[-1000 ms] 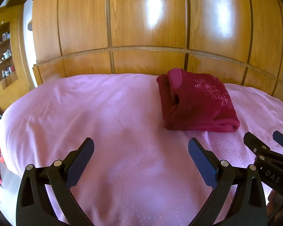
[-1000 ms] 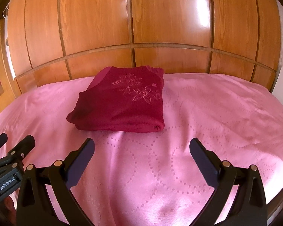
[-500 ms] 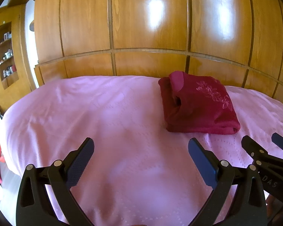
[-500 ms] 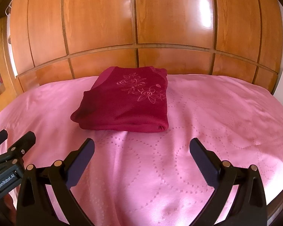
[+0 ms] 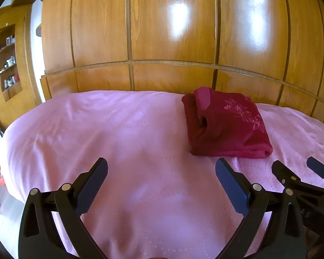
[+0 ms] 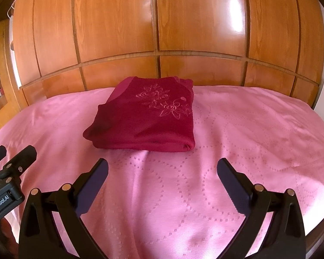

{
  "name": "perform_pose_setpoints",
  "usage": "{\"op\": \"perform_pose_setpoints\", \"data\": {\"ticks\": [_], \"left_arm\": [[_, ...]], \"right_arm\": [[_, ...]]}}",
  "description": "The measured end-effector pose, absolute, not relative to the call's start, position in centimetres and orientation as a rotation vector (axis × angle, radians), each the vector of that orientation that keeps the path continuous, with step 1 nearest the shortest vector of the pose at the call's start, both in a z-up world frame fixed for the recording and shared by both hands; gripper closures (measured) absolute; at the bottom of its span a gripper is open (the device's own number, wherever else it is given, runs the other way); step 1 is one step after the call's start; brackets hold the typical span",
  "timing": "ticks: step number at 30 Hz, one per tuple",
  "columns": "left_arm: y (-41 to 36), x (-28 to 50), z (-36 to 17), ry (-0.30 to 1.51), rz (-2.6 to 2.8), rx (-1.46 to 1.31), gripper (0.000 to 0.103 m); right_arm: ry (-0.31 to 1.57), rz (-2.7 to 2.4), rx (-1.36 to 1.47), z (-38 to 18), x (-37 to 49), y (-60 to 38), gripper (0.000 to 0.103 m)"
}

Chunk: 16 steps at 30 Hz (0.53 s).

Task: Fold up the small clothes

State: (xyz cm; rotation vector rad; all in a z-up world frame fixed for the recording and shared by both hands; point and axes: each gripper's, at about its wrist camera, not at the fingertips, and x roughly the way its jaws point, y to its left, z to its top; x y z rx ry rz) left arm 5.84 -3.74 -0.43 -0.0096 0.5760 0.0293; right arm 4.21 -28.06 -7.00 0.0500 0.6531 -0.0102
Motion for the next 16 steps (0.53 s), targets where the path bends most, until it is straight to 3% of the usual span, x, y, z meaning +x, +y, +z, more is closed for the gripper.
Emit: {"op": "perform_pose_setpoints", "data": {"ticks": [16], "left_arm": [[-3.1,6.8,-1.3,0.639,0.058,-0.032,0.004]], "right_arm": [[0.674,-0.017,0.057,-7.4,5.2,-29.4,0.002]]}}
